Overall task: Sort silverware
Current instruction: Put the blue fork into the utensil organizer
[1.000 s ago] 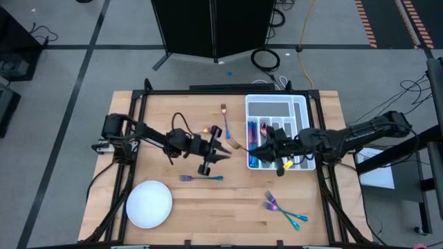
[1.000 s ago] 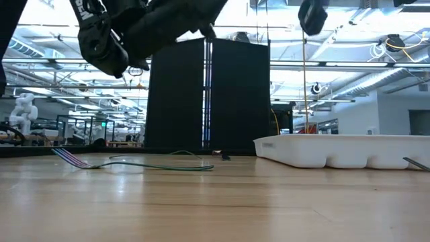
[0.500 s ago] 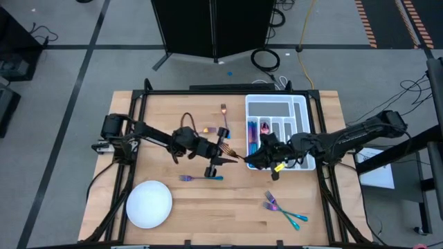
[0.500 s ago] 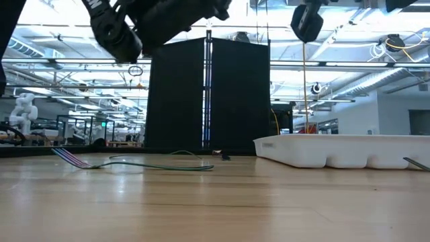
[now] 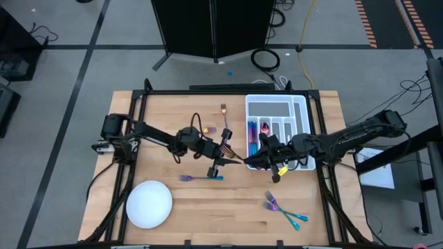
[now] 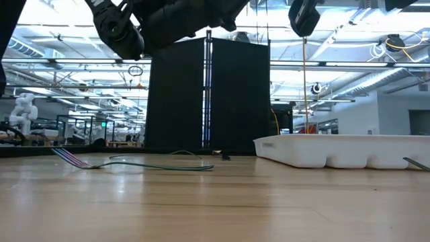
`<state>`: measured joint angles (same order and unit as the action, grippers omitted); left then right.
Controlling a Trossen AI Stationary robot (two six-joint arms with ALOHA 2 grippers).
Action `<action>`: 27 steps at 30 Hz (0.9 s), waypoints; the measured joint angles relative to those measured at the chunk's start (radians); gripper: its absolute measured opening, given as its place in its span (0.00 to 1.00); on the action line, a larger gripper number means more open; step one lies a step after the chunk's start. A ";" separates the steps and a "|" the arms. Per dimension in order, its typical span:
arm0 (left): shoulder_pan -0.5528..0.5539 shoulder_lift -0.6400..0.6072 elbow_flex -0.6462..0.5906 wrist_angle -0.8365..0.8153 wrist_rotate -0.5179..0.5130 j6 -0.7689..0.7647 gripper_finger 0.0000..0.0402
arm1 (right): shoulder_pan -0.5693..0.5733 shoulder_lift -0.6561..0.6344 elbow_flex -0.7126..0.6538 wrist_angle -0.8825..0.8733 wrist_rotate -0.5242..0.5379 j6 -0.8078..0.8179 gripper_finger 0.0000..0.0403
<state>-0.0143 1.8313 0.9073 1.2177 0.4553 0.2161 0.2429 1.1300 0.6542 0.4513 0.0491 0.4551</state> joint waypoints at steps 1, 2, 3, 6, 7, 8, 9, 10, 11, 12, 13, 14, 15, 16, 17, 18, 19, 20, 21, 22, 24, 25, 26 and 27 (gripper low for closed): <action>0.000 0.000 0.000 0.000 0.000 0.000 0.15 | 0.003 -0.005 0.000 0.000 -0.001 -0.001 0.00; 0.001 0.000 0.000 0.001 0.000 0.001 0.15 | 0.008 -0.008 0.000 -0.004 -0.001 -0.005 0.00; 0.001 0.000 0.000 0.003 0.000 0.003 0.15 | 0.012 -0.009 0.000 -0.006 0.000 -0.014 0.00; 0.001 0.000 0.000 0.011 0.000 0.003 0.15 | 0.025 -0.013 0.000 -0.006 0.000 -0.030 0.00; 0.001 0.000 0.000 0.016 0.000 0.003 0.15 | 0.027 -0.014 0.000 -0.006 0.002 -0.030 0.00; 0.002 0.000 0.000 0.026 0.000 0.003 0.15 | 0.028 -0.014 0.000 -0.011 0.009 -0.030 0.00; 0.002 0.000 0.000 0.033 0.000 0.003 0.15 | 0.029 -0.014 0.000 -0.023 0.025 -0.034 0.00; 0.002 0.000 0.000 0.034 0.001 0.003 0.15 | 0.029 -0.014 0.000 -0.039 0.046 -0.034 0.00; 0.002 0.000 0.000 0.038 0.001 0.003 0.15 | 0.028 -0.013 0.000 -0.048 0.060 -0.034 0.00; 0.002 0.000 0.000 0.042 0.001 0.003 0.15 | 0.027 -0.013 0.000 -0.051 0.065 -0.036 0.00; 0.003 0.000 0.000 0.048 0.001 0.002 0.15 | 0.027 -0.013 0.000 -0.051 0.065 -0.039 0.00; 0.003 0.000 0.000 0.053 0.001 0.002 0.15 | 0.027 -0.013 0.000 -0.050 0.064 -0.042 0.00; 0.003 0.000 0.000 0.056 0.001 0.002 0.15 | 0.027 -0.013 0.000 -0.051 0.063 -0.045 0.00; 0.002 0.000 0.000 0.056 0.001 0.002 0.15 | 0.028 -0.010 0.000 -0.051 0.064 -0.045 0.00; 0.002 0.000 0.000 0.056 0.001 0.002 0.15 | 0.028 -0.008 0.000 -0.053 0.075 -0.045 0.00; 0.002 0.000 0.000 0.056 0.001 0.002 0.15 | 0.028 -0.008 0.000 -0.055 0.077 -0.046 0.00; 0.002 0.000 0.000 0.056 0.000 0.002 0.15 | 0.027 -0.008 0.000 -0.055 0.077 -0.046 0.00; 0.002 0.000 0.000 0.057 -0.003 0.002 0.15 | 0.027 -0.008 0.000 -0.057 0.079 -0.046 0.00; 0.002 0.000 0.000 0.057 -0.008 0.002 0.15 | 0.027 -0.008 0.000 -0.060 0.080 -0.045 0.00; 0.002 0.000 0.000 0.057 -0.010 0.002 0.15 | 0.027 -0.007 0.000 -0.068 0.081 -0.044 0.00; 0.002 0.000 0.000 0.058 -0.011 0.004 0.15 | 0.027 -0.006 0.000 -0.079 0.082 -0.040 0.00; 0.002 0.000 0.000 0.061 -0.011 0.006 0.15 | 0.027 -0.006 0.001 -0.080 0.082 -0.040 0.00; 0.002 0.000 0.000 0.063 -0.011 0.008 0.15 | 0.027 -0.006 0.000 -0.079 0.082 -0.039 0.00; 0.002 0.000 0.000 0.065 -0.012 0.008 0.15 | 0.027 -0.006 0.000 -0.079 0.082 -0.039 0.00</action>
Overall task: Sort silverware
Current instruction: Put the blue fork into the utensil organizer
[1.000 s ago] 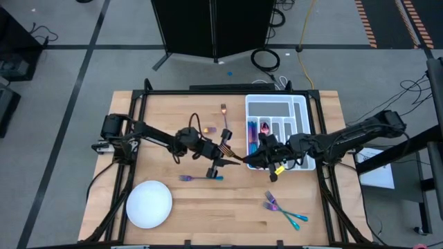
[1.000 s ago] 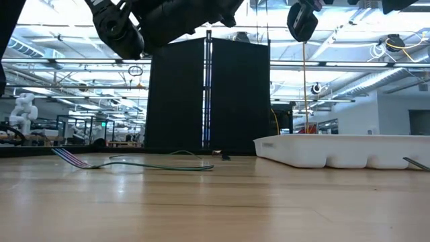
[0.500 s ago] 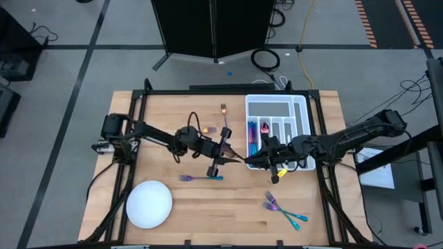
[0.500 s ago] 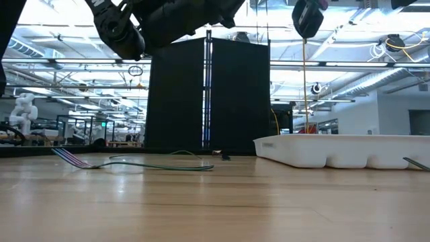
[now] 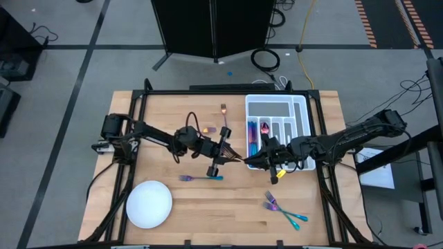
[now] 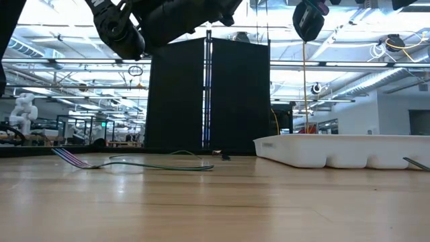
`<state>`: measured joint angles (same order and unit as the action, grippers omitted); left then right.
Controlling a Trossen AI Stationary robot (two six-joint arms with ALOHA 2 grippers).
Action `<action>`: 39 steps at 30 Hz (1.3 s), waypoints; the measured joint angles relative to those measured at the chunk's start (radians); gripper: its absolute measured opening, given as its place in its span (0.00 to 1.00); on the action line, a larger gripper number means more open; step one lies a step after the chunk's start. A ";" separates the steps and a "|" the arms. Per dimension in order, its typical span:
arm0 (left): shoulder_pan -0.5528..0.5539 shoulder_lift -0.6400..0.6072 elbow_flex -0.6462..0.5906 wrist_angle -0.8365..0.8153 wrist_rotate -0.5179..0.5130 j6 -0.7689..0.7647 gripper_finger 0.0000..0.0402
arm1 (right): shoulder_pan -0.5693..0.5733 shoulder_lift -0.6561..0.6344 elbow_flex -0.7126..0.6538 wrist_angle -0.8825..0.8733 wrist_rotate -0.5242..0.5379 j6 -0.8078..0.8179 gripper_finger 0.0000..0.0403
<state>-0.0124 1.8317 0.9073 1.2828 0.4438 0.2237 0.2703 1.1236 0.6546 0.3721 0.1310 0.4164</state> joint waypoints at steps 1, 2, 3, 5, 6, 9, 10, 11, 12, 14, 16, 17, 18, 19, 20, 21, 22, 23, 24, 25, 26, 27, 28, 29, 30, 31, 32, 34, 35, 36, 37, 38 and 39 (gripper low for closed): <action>0.000 0.000 0.000 0.002 0.000 0.000 0.15 | 0.000 0.000 0.000 0.000 0.001 0.000 0.00; 0.000 0.000 0.000 0.006 0.000 0.000 0.15 | 0.000 0.000 0.000 0.000 0.001 0.000 0.00; 0.000 0.000 0.000 0.012 0.000 0.000 0.15 | 0.000 0.000 0.000 0.001 0.001 0.001 0.00; 0.000 0.000 0.000 0.014 -0.001 0.000 0.15 | 0.000 0.000 0.000 0.004 0.002 0.001 0.00; 0.000 0.000 0.000 0.015 -0.002 0.000 0.15 | 0.000 0.000 0.000 0.004 0.002 0.001 0.00; 0.000 0.000 0.000 0.020 -0.003 0.001 0.11 | 0.000 0.000 0.000 0.003 0.003 0.001 0.00; 0.000 0.000 0.000 0.021 -0.003 0.001 0.08 | 0.000 0.000 0.000 0.003 0.003 0.001 0.00; 0.000 0.000 0.000 0.021 -0.004 0.002 0.06 | 0.000 0.000 0.000 0.003 0.003 0.001 0.00; 0.000 0.000 0.000 0.021 -0.004 0.001 0.03 | 0.000 0.000 0.000 0.003 0.005 0.001 0.00; 0.000 0.000 0.000 0.021 -0.005 0.001 0.02 | 0.000 0.000 0.000 0.004 0.005 0.001 0.00; 0.000 0.000 0.000 0.021 -0.007 0.001 0.02 | 0.000 0.000 0.000 0.004 0.005 -0.002 0.00; 0.000 0.000 0.000 0.021 -0.007 0.001 0.02 | 0.000 0.000 0.000 0.004 0.005 -0.009 0.00; 0.000 0.000 0.000 0.021 -0.008 0.002 0.01 | 0.000 0.000 0.000 0.004 0.005 -0.024 0.01; 0.000 0.000 0.000 0.021 -0.009 0.002 0.01 | 0.000 0.000 0.000 0.004 0.005 -0.044 0.02; 0.000 0.000 0.000 0.021 -0.010 0.002 0.01 | 0.000 -0.001 0.000 0.003 0.005 -0.066 0.03; 0.000 0.000 0.000 0.021 -0.010 0.002 0.01 | 0.000 -0.004 0.000 0.002 0.004 -0.087 0.05; 0.000 0.000 0.000 0.018 -0.010 0.002 0.01 | 0.000 -0.012 0.000 0.004 0.004 -0.102 0.08; 0.000 0.000 0.000 0.017 -0.010 0.001 0.00 | 0.000 -0.023 0.000 0.004 0.004 -0.113 0.11; 0.000 0.000 0.000 0.013 -0.010 0.000 0.00 | 0.000 -0.034 0.000 0.003 0.004 -0.121 0.14; 0.000 0.000 0.000 0.012 -0.010 0.000 0.00 | 0.000 -0.047 0.001 -0.004 0.002 -0.125 0.17; 0.000 0.000 0.000 0.012 -0.009 0.001 0.00 | 0.000 -0.062 0.001 -0.020 -0.004 -0.131 0.21; 0.000 0.000 0.000 0.012 -0.004 0.001 0.00 | 0.000 -0.079 0.001 -0.042 -0.009 -0.139 0.25; 0.001 0.000 0.000 0.013 0.018 0.001 0.00 | 0.000 -0.094 0.001 -0.063 -0.017 -0.145 0.28; 0.003 0.000 0.000 0.018 0.052 0.001 0.00 | 0.000 -0.111 0.001 -0.080 -0.033 -0.147 0.32; 0.006 0.000 0.000 0.026 0.097 0.000 0.00 | 0.000 -0.126 0.001 -0.099 -0.043 -0.147 0.35; 0.008 0.000 0.000 0.039 0.144 0.000 0.00 | 0.000 -0.136 0.001 -0.114 -0.055 -0.143 0.38; 0.009 0.000 0.000 0.053 0.192 0.000 0.00 | 0.000 -0.138 0.001 -0.120 -0.060 -0.137 0.41; 0.008 0.000 0.005 0.064 0.268 0.000 0.00 | 0.000 -0.133 0.001 -0.134 -0.096 -0.134 0.45; 0.008 0.000 0.012 0.066 0.296 0.000 0.00 | -0.001 -0.122 0.001 -0.130 -0.128 -0.132 0.47; 0.007 0.000 0.020 0.066 0.310 0.000 0.00 | -0.001 -0.109 0.001 -0.121 -0.157 -0.128 0.48; 0.003 0.000 0.033 0.066 0.315 -0.001 0.00 | -0.001 -0.095 0.001 -0.110 -0.178 -0.122 0.49; 0.000 0.000 0.046 0.064 0.316 0.000 0.00 | -0.001 -0.078 0.001 -0.098 -0.198 -0.117 0.50; -0.003 0.000 0.058 0.051 0.316 0.003 0.00 | -0.001 -0.058 0.001 -0.080 -0.216 -0.114 0.50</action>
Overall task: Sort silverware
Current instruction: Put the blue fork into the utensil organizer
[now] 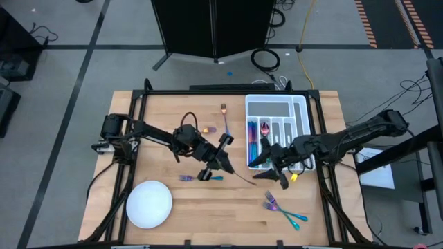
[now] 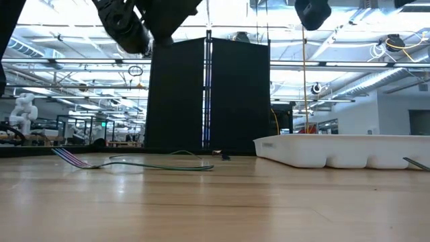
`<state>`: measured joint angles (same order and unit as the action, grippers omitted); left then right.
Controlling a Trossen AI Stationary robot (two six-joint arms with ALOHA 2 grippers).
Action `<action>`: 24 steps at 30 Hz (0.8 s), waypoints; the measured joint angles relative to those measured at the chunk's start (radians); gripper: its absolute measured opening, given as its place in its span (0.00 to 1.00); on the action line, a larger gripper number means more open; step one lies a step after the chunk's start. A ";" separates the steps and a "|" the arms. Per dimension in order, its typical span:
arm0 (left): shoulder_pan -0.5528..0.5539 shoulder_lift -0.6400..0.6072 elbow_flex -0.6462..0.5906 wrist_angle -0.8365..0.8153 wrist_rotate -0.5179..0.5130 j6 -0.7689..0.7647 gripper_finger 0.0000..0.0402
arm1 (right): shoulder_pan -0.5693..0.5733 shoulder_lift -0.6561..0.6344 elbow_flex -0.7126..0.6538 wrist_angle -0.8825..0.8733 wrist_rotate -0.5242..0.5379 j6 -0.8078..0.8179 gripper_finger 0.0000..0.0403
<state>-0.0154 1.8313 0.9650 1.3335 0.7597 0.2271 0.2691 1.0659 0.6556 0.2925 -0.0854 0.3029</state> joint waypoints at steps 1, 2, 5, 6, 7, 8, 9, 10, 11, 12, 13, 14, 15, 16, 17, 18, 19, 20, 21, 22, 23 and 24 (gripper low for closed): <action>0.000 0.000 0.012 -0.025 0.001 0.010 0.00 | 0.000 0.021 0.000 0.017 -0.007 0.003 0.50; -0.001 0.000 0.021 -0.051 0.003 0.021 0.00 | 0.000 0.041 0.000 0.032 -0.020 0.004 0.50; -0.001 0.000 0.049 -0.134 0.004 0.048 0.00 | -0.001 0.098 0.000 0.095 -0.052 0.016 0.50; -0.001 0.000 0.060 -0.157 0.004 0.049 0.00 | -0.001 0.111 0.000 0.108 -0.054 0.020 0.50; -0.001 0.000 0.070 -0.179 0.004 0.050 0.00 | -0.001 0.125 0.000 0.115 -0.056 0.021 0.50; -0.002 0.000 0.078 -0.203 0.006 0.050 0.00 | -0.002 0.137 0.000 0.126 -0.064 0.021 0.50; -0.003 0.000 0.085 -0.223 0.012 0.050 0.00 | -0.003 0.146 0.000 0.132 -0.078 0.019 0.50; -0.005 0.000 0.087 -0.232 0.020 0.050 0.00 | -0.006 0.151 0.000 0.135 -0.095 0.017 0.50; -0.006 0.000 0.087 -0.232 0.029 0.051 0.00 | -0.007 0.159 0.000 0.149 -0.116 0.015 0.50; -0.007 0.000 0.088 -0.230 0.035 0.055 0.00 | -0.008 0.164 0.000 0.168 -0.134 0.010 0.50; -0.007 0.000 0.088 -0.229 0.037 0.068 0.00 | -0.008 0.167 0.000 0.178 -0.149 0.003 0.50; -0.008 0.000 0.088 -0.229 0.037 0.071 0.00 | -0.008 0.171 0.000 0.192 -0.159 -0.001 0.50; -0.008 0.000 0.088 -0.229 0.037 0.071 0.00 | -0.008 0.176 0.000 0.207 -0.163 -0.002 0.50; -0.007 0.000 0.088 -0.229 0.037 0.071 0.00 | -0.008 0.180 0.000 0.215 -0.174 -0.003 0.49; -0.007 0.000 0.088 -0.229 0.037 0.071 0.00 | -0.009 0.181 0.000 0.214 -0.181 -0.008 0.48; -0.007 0.000 0.088 -0.229 0.037 0.072 0.00 | -0.009 0.182 0.000 0.212 -0.183 -0.014 0.47; -0.007 0.000 0.088 -0.229 0.037 0.072 0.00 | -0.009 0.182 0.000 0.213 -0.183 -0.017 0.45; -0.007 0.000 0.088 -0.230 0.037 0.076 0.00 | -0.010 0.182 0.000 0.215 -0.182 -0.018 0.42; -0.007 0.000 0.088 -0.230 0.037 0.077 0.00 | -0.010 0.182 0.000 0.219 -0.182 -0.019 0.39; -0.007 0.000 0.088 -0.230 0.035 0.076 0.00 | -0.010 0.182 0.000 0.224 -0.182 -0.019 0.36; -0.007 0.000 0.088 -0.232 0.033 0.077 0.00 | -0.010 0.182 0.000 0.229 -0.182 -0.019 0.32; -0.007 0.000 0.088 -0.235 0.033 0.078 0.00 | -0.010 0.182 0.000 0.236 -0.182 -0.020 0.29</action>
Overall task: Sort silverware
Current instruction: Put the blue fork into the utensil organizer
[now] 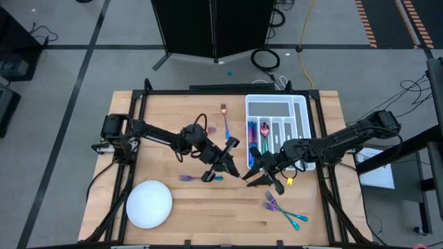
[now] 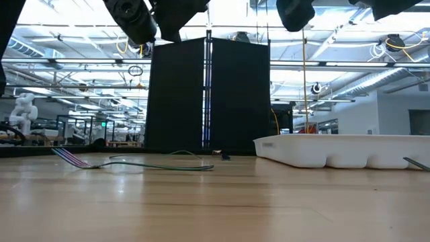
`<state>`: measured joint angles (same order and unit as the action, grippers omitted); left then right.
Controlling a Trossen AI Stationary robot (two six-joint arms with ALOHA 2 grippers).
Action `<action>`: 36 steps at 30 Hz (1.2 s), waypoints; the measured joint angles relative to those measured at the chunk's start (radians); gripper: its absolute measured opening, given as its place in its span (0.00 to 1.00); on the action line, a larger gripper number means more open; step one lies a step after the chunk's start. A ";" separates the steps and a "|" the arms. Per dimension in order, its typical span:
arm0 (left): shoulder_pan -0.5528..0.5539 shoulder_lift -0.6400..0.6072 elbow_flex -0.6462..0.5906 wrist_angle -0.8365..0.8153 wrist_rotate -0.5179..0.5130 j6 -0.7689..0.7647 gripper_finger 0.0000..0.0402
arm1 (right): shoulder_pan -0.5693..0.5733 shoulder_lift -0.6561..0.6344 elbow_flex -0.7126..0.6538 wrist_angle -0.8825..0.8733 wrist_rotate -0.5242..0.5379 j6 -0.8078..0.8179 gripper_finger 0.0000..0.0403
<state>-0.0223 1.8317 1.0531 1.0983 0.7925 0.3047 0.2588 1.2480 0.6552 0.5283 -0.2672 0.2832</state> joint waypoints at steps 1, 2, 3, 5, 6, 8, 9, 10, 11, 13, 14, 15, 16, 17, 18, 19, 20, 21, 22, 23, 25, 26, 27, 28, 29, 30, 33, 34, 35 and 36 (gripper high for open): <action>0.000 0.000 0.000 -0.008 0.000 0.000 0.00 | 0.000 0.000 0.000 0.005 0.000 0.000 0.25; 0.000 0.000 0.000 -0.012 -0.001 0.000 0.00 | 0.000 0.000 0.000 0.006 0.001 0.000 0.22; 0.000 0.000 0.000 -0.013 -0.001 0.000 0.00 | 0.000 0.000 0.000 0.007 0.004 0.000 0.18; 0.000 0.000 0.000 -0.012 -0.011 0.000 0.00 | -0.001 0.000 0.000 0.008 0.005 -0.007 0.10; 0.000 0.000 0.000 -0.013 -0.017 0.000 0.00 | -0.001 0.000 0.000 0.009 0.008 -0.007 0.06; -0.001 0.000 0.000 -0.013 -0.032 0.000 0.00 | -0.001 0.000 -0.002 0.013 0.019 -0.001 0.02; -0.001 0.000 0.000 -0.012 -0.037 0.007 0.00 | -0.001 0.000 -0.002 0.015 0.034 0.009 0.02; 0.000 0.000 0.000 -0.012 -0.037 0.017 0.00 | 0.000 0.000 -0.002 0.015 0.061 0.024 0.03; 0.000 -0.001 0.000 -0.012 -0.038 0.019 0.00 | 0.001 0.000 -0.002 0.014 0.089 0.041 0.04; 0.000 -0.001 0.000 -0.016 -0.044 0.022 0.00 | 0.001 0.000 -0.002 0.000 0.119 0.056 0.06; 0.000 -0.001 0.000 -0.022 -0.045 0.024 0.00 | 0.001 0.000 -0.002 -0.008 0.128 0.056 0.07; 0.000 -0.001 0.000 -0.024 -0.045 0.024 0.00 | 0.001 0.000 -0.002 -0.013 0.132 0.048 0.07; 0.000 0.000 0.000 -0.026 -0.046 0.024 0.00 | 0.000 0.000 -0.002 -0.017 0.136 0.043 0.07; 0.000 0.000 0.000 -0.029 -0.047 0.024 0.00 | 0.000 0.000 -0.002 -0.019 0.140 0.041 0.07; 0.000 0.000 0.000 -0.032 -0.048 0.025 0.00 | 0.001 0.000 -0.002 -0.021 0.147 0.040 0.05; 0.000 0.000 0.000 -0.036 -0.049 0.024 0.00 | 0.001 0.000 -0.002 -0.025 0.157 0.034 0.03; 0.000 0.000 0.000 -0.038 -0.051 0.023 0.01 | 0.002 0.000 -0.002 -0.029 0.166 0.023 0.02; 0.000 0.000 0.000 -0.042 -0.059 0.023 0.01 | 0.003 0.000 -0.002 -0.031 0.176 0.007 0.01; 0.000 0.000 0.000 -0.043 -0.068 0.022 0.01 | 0.006 -0.001 -0.002 -0.032 0.182 -0.004 0.01; 0.000 0.000 0.000 -0.045 -0.076 0.020 0.01 | 0.008 -0.001 -0.002 -0.032 0.184 -0.011 0.01; 0.000 0.000 0.000 -0.048 -0.082 0.020 0.01 | 0.008 -0.001 -0.002 -0.032 0.185 -0.028 0.01; 0.000 0.000 0.000 -0.050 -0.082 0.022 0.01 | 0.008 -0.001 -0.002 -0.033 0.187 -0.037 0.01; 0.001 0.000 0.000 -0.050 -0.081 0.027 0.01 | 0.008 -0.001 -0.002 -0.032 0.189 -0.042 0.01; 0.002 0.000 0.000 -0.050 -0.078 0.035 0.01 | 0.009 -0.001 -0.002 -0.031 0.190 -0.043 0.00; 0.001 0.000 0.000 -0.050 -0.075 0.041 0.01 | 0.012 -0.001 -0.002 -0.030 0.192 -0.046 0.00; 0.001 0.000 0.000 -0.050 -0.075 0.042 0.01 | 0.013 -0.001 -0.002 -0.030 0.193 -0.053 0.00; 0.001 0.000 0.000 -0.051 -0.080 0.042 0.01 | 0.018 0.000 -0.002 -0.029 0.200 -0.061 0.00; 0.000 0.000 0.000 -0.051 -0.082 0.042 0.01 | 0.018 0.000 -0.002 -0.028 0.199 -0.064 0.00; 0.000 0.000 0.000 -0.051 -0.083 0.042 0.01 | 0.018 0.000 -0.002 -0.027 0.199 -0.065 0.00; 0.000 0.000 0.000 -0.051 -0.083 0.042 0.01 | 0.018 0.000 -0.002 -0.027 0.203 -0.068 0.00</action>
<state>-0.0219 1.8313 1.0531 1.0473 0.7097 0.3466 0.2768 1.2476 0.6533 0.5014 -0.0647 0.2153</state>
